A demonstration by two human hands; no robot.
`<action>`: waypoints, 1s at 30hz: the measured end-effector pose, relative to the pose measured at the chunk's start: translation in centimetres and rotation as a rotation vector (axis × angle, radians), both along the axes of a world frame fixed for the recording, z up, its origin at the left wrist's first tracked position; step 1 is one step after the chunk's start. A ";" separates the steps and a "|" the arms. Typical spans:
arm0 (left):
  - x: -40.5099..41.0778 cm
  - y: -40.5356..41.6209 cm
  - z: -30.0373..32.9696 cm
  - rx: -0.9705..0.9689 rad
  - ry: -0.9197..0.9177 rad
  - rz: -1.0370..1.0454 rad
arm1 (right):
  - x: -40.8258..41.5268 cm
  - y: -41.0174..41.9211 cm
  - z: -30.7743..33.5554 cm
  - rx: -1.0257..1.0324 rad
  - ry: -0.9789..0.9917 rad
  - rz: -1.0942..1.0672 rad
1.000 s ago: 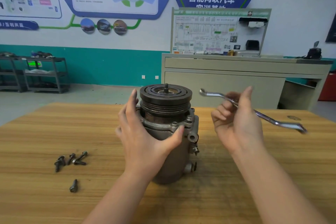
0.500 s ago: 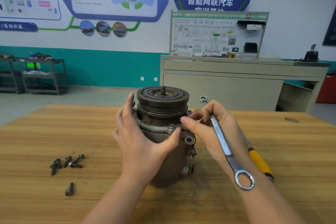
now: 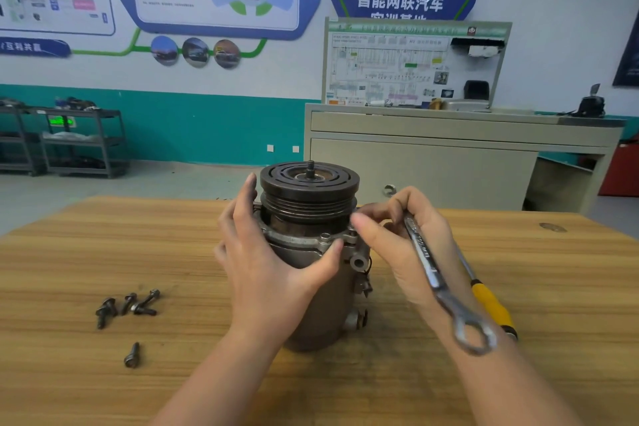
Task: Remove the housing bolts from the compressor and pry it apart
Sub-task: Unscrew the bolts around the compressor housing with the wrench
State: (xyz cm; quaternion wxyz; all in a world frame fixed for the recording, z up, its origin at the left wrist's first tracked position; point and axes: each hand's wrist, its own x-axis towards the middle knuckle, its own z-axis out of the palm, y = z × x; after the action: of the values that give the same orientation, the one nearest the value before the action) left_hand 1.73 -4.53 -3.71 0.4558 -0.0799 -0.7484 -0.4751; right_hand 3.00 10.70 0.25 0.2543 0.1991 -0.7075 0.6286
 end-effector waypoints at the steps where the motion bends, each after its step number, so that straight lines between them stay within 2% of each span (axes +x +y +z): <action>1: 0.0 0.1 0.0 0.002 0.001 0.001 | -0.1 -0.1 0.0 -0.013 -0.005 -0.003; 7: 0.5 0.5 0.1 -0.027 0.021 0.040 | -0.3 -0.1 -0.2 0.034 0.030 -0.010; 11: 1.1 1.3 0.3 -0.134 0.173 0.107 | -0.2 -0.2 -0.1 0.010 0.046 0.026; 15: 1.3 1.1 0.5 -0.163 0.258 0.073 | -0.2 0.2 0.0 0.040 0.011 0.100; 20: 1.4 1.0 0.7 -0.259 0.333 0.024 | -0.3 0.1 0.0 0.061 0.046 0.014; 24: 1.5 1.3 0.8 -0.337 0.278 -0.031 | -0.2 0.1 0.0 0.079 0.058 0.052; 30: 1.4 1.2 0.8 -0.336 0.226 -0.065 | -0.4 0.0 -0.2 0.081 0.101 -0.034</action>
State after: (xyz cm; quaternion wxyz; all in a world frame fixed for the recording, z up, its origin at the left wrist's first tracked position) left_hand 3.16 -3.30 -2.93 0.5014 -0.2317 -0.7584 -0.3460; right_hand 2.56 10.74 0.07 0.2922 0.2286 -0.7218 0.5843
